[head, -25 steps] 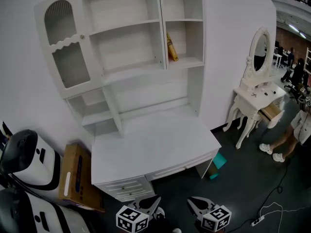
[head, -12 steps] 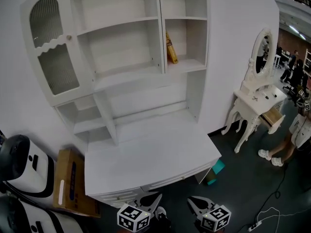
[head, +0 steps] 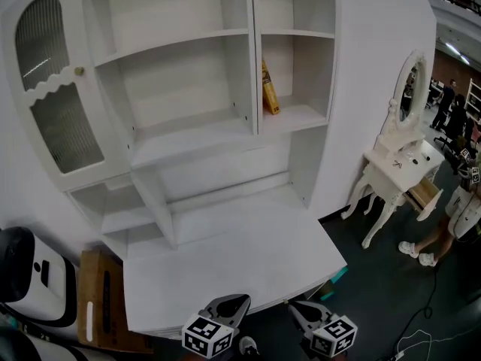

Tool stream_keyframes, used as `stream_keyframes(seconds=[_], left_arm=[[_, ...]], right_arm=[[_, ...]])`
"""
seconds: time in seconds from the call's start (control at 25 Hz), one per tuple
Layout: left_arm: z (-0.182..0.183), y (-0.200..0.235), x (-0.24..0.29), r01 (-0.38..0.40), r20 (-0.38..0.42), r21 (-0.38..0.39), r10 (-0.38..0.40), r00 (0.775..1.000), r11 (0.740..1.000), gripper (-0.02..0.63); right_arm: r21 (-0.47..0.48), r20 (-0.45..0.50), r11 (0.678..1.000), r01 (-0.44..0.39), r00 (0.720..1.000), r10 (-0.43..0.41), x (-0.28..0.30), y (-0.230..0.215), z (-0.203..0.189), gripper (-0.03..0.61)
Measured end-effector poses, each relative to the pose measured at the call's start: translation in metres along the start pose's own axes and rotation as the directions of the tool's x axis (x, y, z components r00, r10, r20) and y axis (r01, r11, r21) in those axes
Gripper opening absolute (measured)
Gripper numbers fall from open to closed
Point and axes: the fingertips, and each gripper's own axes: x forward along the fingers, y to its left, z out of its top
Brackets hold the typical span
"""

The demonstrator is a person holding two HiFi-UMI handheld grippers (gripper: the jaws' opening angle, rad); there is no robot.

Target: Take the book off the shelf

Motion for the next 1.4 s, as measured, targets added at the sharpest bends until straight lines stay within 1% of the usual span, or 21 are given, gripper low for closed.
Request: stream_keyframes(seconds=[0.24, 0.36, 0.44, 0.6, 0.68, 0.84, 0.96, 1.16, 1.28, 1.4], left_arm=[[0.015, 0.039, 0.022, 0.028, -0.006, 0.013, -0.027, 1.0, 1.0, 0.011], [0.024, 0.056, 0.031, 0.035, 0.005, 0.029, -0.035, 0.999, 0.999, 0.011], [0.028, 0.067, 0.037, 0.031, 0.011, 0.039, -0.032, 0.999, 0.999, 0.011], [0.03, 0.082, 0.039, 0.029, 0.005, 0.024, -0.029, 1.0, 0.999, 0.011], [0.029, 0.088, 0.042, 0.026, -0.001, 0.025, -0.026, 1.0, 0.999, 0.011], [0.031, 0.098, 0.049, 0.005, -0.001, 0.009, -0.005, 1.0, 1.0, 0.011], [0.038, 0.1, 0.055, -0.014, 0.01, 0.013, 0.014, 1.0, 1.0, 0.011], [0.047, 0.103, 0.072, -0.068, 0.008, -0.006, 0.068, 0.998, 0.998, 0.011], [0.057, 0.103, 0.084, -0.095, 0.026, -0.031, 0.096, 0.995, 0.995, 0.011], [0.068, 0.103, 0.096, -0.136, 0.044, -0.031, 0.138, 0.99, 0.99, 0.011]], right_arm=[[-0.015, 0.019, 1.0, 0.016, 1.0, -0.016, 0.049, -0.017, 0.028, 0.03], [-0.005, 0.045, 1.0, 0.019, 0.999, -0.019, 0.066, -0.019, 0.045, 0.031], [-0.013, 0.04, 1.0, 0.018, 0.999, -0.018, 0.077, -0.022, 0.046, 0.031], [-0.02, 0.013, 1.0, 0.013, 1.0, -0.013, 0.091, -0.028, 0.046, 0.031], [-0.028, 0.017, 1.0, 0.013, 1.0, -0.013, 0.098, -0.034, 0.052, 0.031], [-0.033, 0.023, 0.999, -0.006, 1.0, 0.007, 0.113, -0.04, 0.067, 0.031], [-0.039, 0.023, 0.998, -0.041, 0.999, 0.042, 0.122, -0.047, 0.071, 0.031], [-0.082, -0.006, 0.993, -0.088, 0.996, 0.088, 0.134, -0.066, 0.085, 0.031], [-0.116, -0.022, 0.987, -0.112, 0.994, 0.11, 0.135, -0.079, 0.1, 0.031], [-0.153, -0.042, 0.98, -0.123, 0.992, 0.118, 0.134, -0.096, 0.111, 0.031]])
